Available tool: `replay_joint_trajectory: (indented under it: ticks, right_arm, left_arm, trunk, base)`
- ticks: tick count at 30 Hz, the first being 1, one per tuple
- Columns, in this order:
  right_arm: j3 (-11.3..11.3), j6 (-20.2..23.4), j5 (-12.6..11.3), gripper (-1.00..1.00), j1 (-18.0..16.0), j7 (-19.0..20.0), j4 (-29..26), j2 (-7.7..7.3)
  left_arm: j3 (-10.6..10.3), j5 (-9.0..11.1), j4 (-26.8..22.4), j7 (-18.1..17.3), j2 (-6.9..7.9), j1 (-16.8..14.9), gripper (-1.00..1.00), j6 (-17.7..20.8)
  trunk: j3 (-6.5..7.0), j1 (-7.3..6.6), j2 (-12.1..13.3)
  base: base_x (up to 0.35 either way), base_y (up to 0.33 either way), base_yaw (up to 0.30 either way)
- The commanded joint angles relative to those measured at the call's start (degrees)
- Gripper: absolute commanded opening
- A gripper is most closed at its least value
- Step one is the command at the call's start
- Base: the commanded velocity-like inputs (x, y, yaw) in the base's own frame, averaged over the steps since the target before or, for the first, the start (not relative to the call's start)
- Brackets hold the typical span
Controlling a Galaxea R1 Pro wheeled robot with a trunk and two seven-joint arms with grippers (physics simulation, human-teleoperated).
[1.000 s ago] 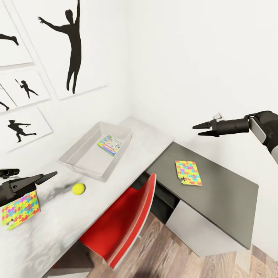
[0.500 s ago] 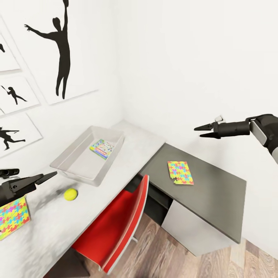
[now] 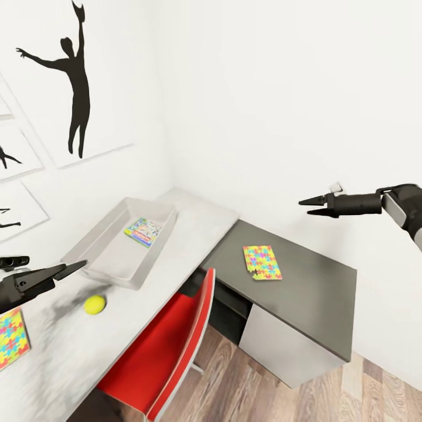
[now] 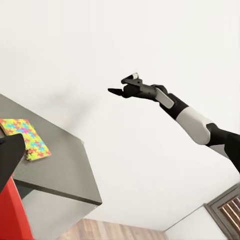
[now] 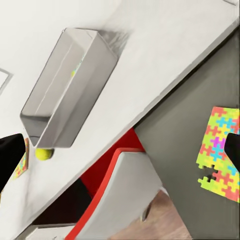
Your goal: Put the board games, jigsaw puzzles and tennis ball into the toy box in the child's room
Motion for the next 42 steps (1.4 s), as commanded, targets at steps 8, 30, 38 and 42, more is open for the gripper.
replay_joint_trajectory:
  ticks: [8,30,38,42]
  right_arm:
    - [0.28,-3.58,-0.23,1.0,-0.08,0.52,4.41,-1.43]
    - [0.37,-8.33,0.48,1.0,5.44,4.8,6.88,-4.57]
    - [0.31,-12.25,0.16,1.0,8.91,5.24,7.09,-4.63]
    - [0.27,-14.03,0.2,1.0,10.61,6.26,8.98,-4.85]
  left_arm:
    - [-0.03,-0.07,0.0,-0.24,0.01,0.03,1.0,0.61]
    - [-0.02,-0.07,-0.05,-0.24,0.01,0.04,1.0,0.61]
    - [-0.03,-0.07,-0.02,-0.24,0.01,0.03,1.0,0.61]
    - [-0.03,-0.07,-0.04,-0.24,0.01,0.04,1.0,0.61]
  trunk:
    - [0.64,0.04,-0.11]
    - [2.68,0.04,-0.11]
    - [3.42,0.04,-0.11]
    - [3.78,0.04,-0.11]
  base:
    - [0.0,0.0,-0.144]
    - [0.0,0.0,-0.145]
    - [0.0,0.0,-0.145]
    - [0.0,0.0,-0.145]
